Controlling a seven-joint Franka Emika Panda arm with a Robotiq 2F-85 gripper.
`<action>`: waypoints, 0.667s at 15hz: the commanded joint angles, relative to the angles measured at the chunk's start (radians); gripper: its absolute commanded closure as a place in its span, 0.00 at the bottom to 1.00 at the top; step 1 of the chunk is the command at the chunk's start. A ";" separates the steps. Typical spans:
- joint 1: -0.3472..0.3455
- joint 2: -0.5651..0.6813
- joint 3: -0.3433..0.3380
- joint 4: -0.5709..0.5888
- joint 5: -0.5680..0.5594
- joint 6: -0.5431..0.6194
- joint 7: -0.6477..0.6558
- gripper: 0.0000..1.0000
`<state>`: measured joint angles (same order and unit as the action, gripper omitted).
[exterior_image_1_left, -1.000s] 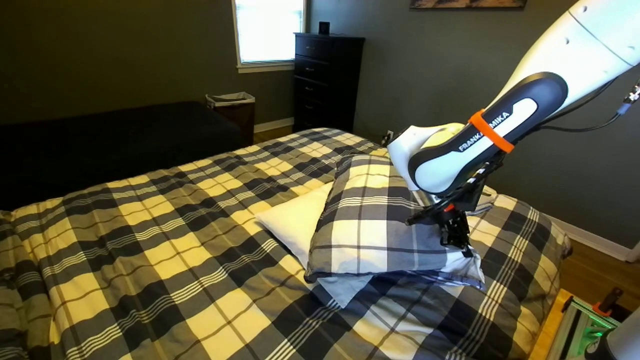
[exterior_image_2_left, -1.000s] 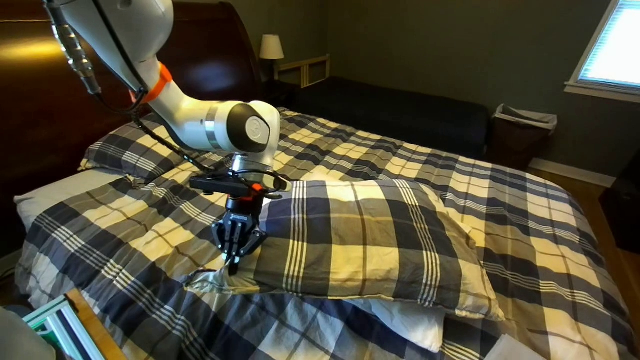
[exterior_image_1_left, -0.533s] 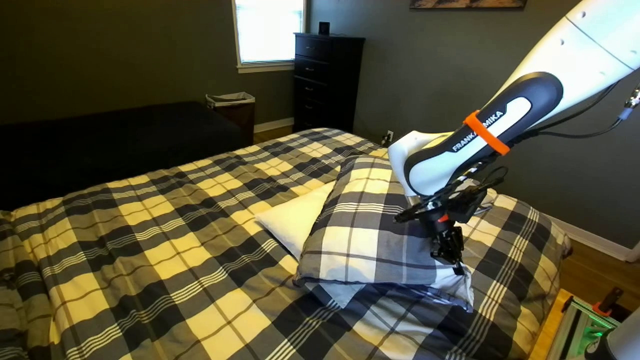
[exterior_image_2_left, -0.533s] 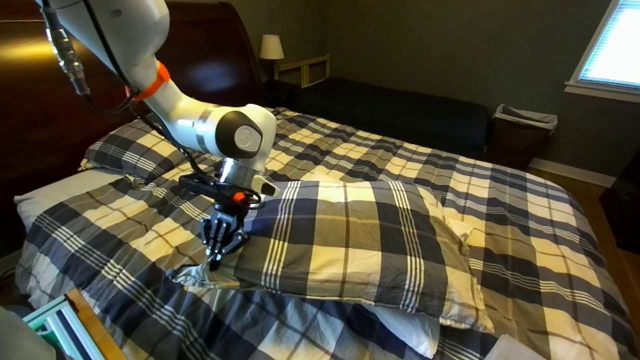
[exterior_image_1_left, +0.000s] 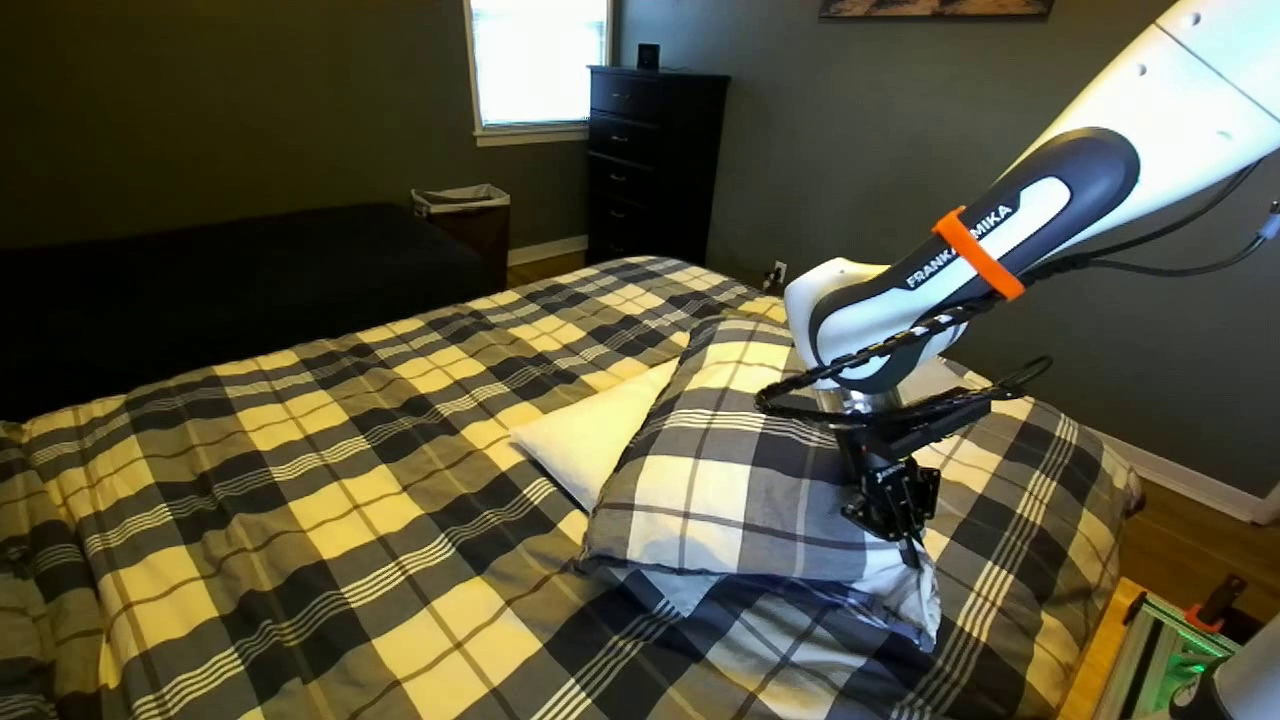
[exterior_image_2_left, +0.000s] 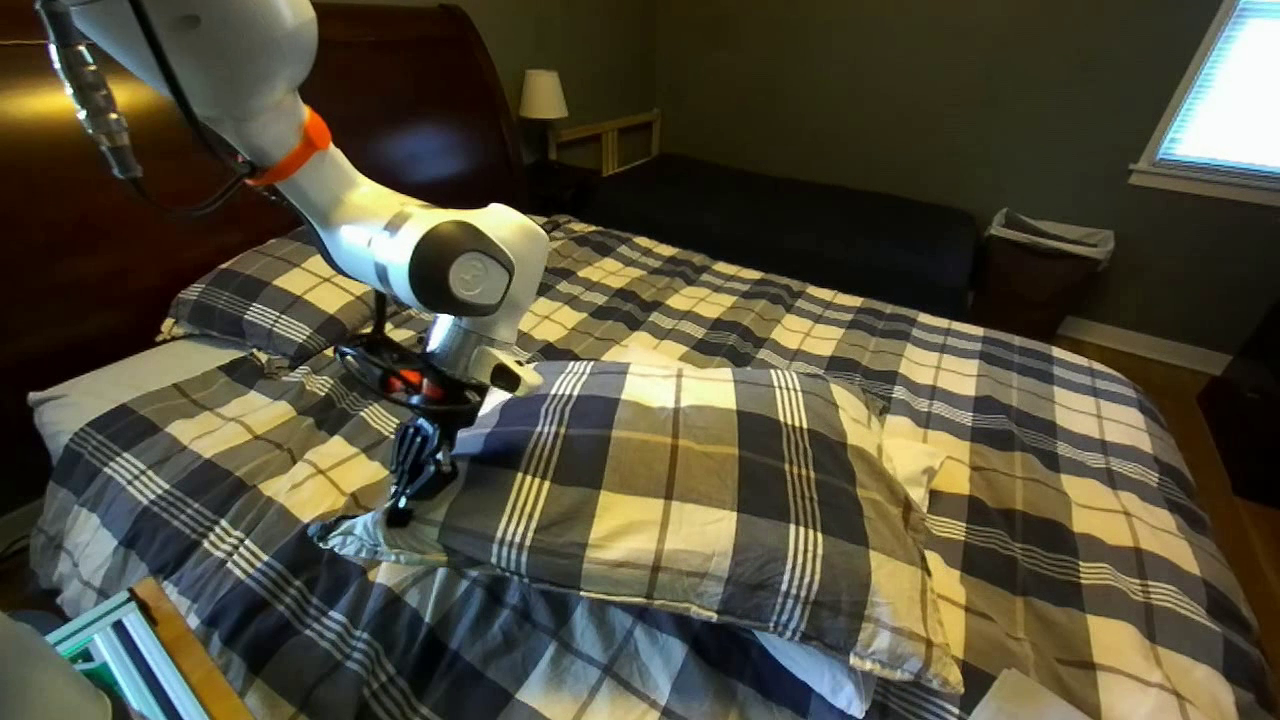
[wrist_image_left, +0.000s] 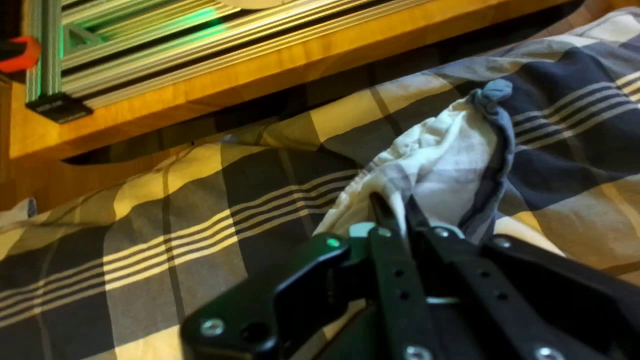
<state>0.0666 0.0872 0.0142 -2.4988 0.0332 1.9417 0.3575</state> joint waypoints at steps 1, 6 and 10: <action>0.018 -0.102 0.027 -0.090 0.076 0.000 0.180 0.98; 0.032 -0.167 0.066 -0.140 0.045 -0.016 0.323 0.98; 0.045 -0.210 0.101 -0.186 0.061 -0.003 0.392 0.98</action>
<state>0.0931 -0.0434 0.0883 -2.6132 0.0674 1.9417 0.6898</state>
